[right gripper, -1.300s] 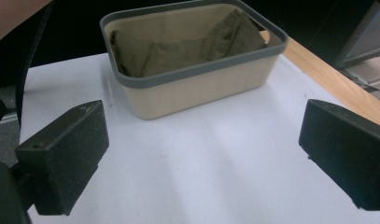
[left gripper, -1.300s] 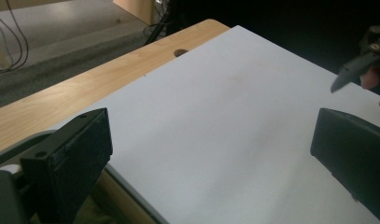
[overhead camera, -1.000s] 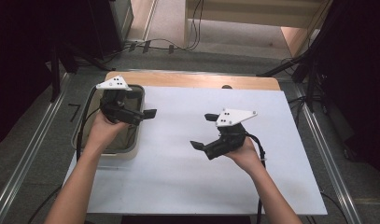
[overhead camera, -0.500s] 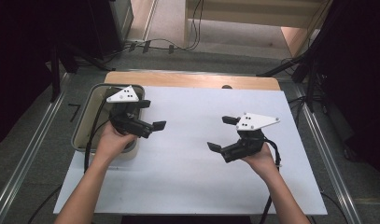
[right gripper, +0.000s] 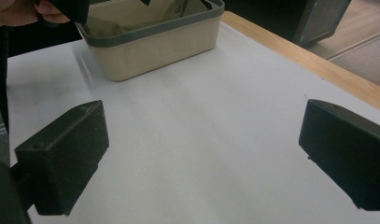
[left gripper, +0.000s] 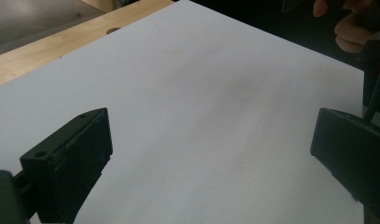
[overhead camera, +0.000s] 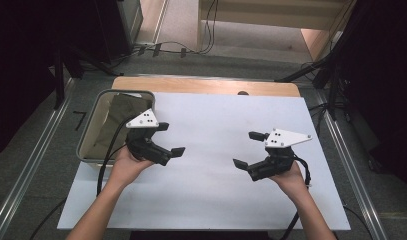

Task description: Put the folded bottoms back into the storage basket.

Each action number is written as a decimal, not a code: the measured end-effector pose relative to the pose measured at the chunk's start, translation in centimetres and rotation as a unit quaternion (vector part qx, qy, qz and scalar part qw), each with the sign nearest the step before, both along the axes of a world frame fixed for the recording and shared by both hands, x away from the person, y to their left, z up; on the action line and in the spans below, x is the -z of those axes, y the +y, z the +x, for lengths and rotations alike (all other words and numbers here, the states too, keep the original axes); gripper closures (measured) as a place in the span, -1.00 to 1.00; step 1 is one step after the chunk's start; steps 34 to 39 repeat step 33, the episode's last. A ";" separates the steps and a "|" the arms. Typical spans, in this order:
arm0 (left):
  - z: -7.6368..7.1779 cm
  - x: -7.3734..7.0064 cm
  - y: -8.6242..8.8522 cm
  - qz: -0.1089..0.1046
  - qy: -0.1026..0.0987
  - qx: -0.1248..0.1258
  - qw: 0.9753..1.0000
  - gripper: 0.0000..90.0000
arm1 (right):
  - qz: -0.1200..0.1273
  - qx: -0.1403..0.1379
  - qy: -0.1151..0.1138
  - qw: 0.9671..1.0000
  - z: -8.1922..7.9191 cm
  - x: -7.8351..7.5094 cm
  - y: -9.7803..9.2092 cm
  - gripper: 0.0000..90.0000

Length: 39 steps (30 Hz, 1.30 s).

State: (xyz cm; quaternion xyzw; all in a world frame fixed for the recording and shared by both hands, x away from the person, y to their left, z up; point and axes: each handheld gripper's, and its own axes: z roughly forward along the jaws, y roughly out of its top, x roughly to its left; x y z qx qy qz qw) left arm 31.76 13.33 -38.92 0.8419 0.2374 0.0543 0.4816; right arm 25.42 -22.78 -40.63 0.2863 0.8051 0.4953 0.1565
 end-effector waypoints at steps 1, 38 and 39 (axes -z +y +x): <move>-0.1 0.1 0.0 0.001 0.000 0.001 1.000 -1.00 | -0.001 0.002 0.000 1.000 -0.1 0.0 -0.1 -0.99; -1.7 1.5 -0.2 0.000 0.003 0.010 1.000 -1.00 | -0.009 0.008 0.001 1.000 -1.7 1.2 -1.5 -0.99; -1.7 1.5 -0.2 0.000 0.003 0.010 1.000 -1.00 | -0.009 0.008 0.001 1.000 -1.7 1.2 -1.5 -0.99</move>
